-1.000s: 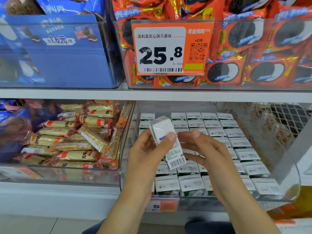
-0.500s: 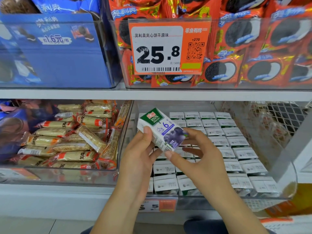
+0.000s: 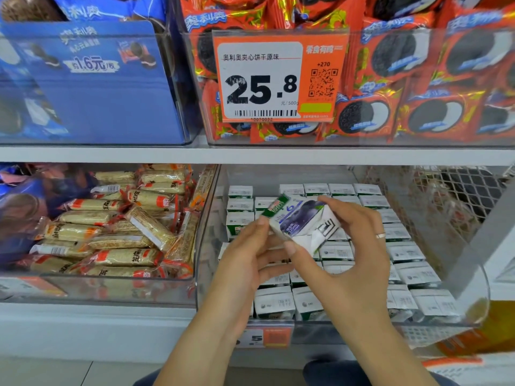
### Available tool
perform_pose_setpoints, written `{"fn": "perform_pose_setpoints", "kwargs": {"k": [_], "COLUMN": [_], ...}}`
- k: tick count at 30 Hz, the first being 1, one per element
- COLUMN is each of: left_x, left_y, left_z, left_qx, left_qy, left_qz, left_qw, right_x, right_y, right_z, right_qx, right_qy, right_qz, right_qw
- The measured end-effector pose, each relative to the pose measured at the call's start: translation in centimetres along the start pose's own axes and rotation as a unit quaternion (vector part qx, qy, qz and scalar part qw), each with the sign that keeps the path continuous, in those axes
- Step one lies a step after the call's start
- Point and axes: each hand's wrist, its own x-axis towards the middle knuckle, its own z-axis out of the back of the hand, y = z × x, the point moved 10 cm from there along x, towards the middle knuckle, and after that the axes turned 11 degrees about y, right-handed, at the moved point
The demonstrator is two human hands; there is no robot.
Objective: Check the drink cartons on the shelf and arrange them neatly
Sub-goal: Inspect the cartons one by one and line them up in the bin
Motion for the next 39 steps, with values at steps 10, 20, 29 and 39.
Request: {"fn": "perform_pose_setpoints", "kwargs": {"k": [10,20,29,39], "left_x": [0.4,-1.2,-1.1,-1.7], "left_y": [0.9,-3.6,-4.0,-4.6], "left_z": [0.3,0.0,-0.1,0.1], "left_qx": [0.135,0.170,0.137,0.277], "left_qy": [-0.022,-0.008,-0.004,-0.044], "left_qz": [0.043,-0.108,-0.161,-0.201], "left_qw": [0.990,0.979,0.978,0.939], "right_x": [-0.2,-0.4,-1.5,0.1], "right_y": [-0.6,-7.9,-7.9,-5.5], "right_z": [0.4,0.1,-4.4,-2.3], "right_qx": [-0.036,0.327,0.423,0.205], "right_qy": [-0.017,0.013,0.129,0.213], "right_qz": [-0.032,-0.313,-0.372,-0.233], "right_qw": [0.999,0.892,0.816,0.926]}}
